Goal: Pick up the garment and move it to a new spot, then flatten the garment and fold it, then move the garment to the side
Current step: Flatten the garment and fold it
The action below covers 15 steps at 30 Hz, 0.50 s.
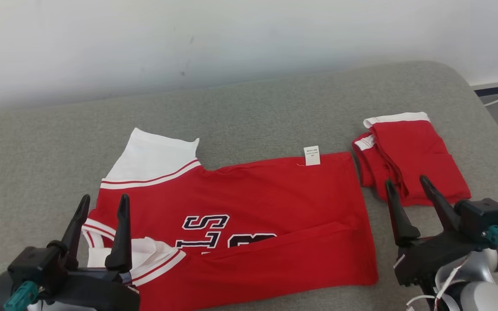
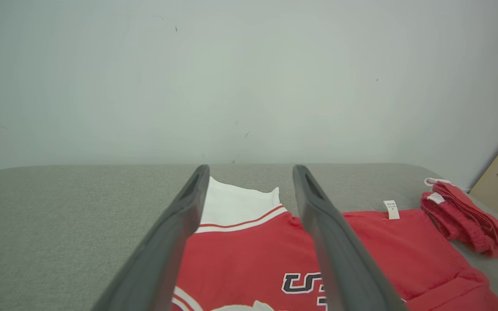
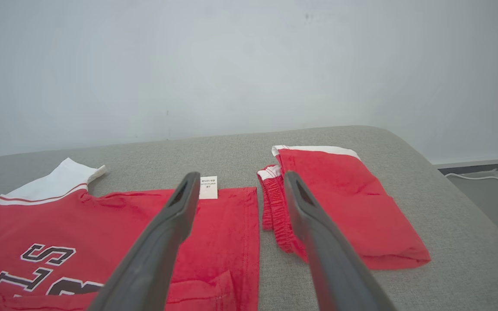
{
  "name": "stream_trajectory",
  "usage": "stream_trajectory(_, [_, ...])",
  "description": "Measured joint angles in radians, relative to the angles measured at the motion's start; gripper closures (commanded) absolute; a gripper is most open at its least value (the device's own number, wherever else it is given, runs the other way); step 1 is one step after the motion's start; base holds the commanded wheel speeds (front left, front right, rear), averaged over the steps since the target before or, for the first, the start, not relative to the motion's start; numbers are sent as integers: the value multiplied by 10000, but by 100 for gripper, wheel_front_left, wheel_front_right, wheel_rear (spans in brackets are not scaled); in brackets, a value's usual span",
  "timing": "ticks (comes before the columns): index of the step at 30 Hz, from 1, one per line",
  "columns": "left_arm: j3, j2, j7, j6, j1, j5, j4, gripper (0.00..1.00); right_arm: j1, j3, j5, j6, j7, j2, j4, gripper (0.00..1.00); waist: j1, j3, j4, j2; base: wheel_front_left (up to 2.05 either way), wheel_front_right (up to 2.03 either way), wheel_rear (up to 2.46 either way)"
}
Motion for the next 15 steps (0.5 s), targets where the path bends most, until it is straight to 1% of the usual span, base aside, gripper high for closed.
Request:
stream_trajectory(8, [-4, -2, -441, 157, -7, 186, 556, 0, -199, 56, -284, -48, -832, 222, 196, 0, 0, 10, -427, 0, 0, 0, 0])
stream_trajectory(15, [-69, -21, -717, 161, -163, 272, 748, 0, -178, -52, -364, -123, -1375, 280, 226, 0, 0, 212, -481, 1, 0, 0, 0])
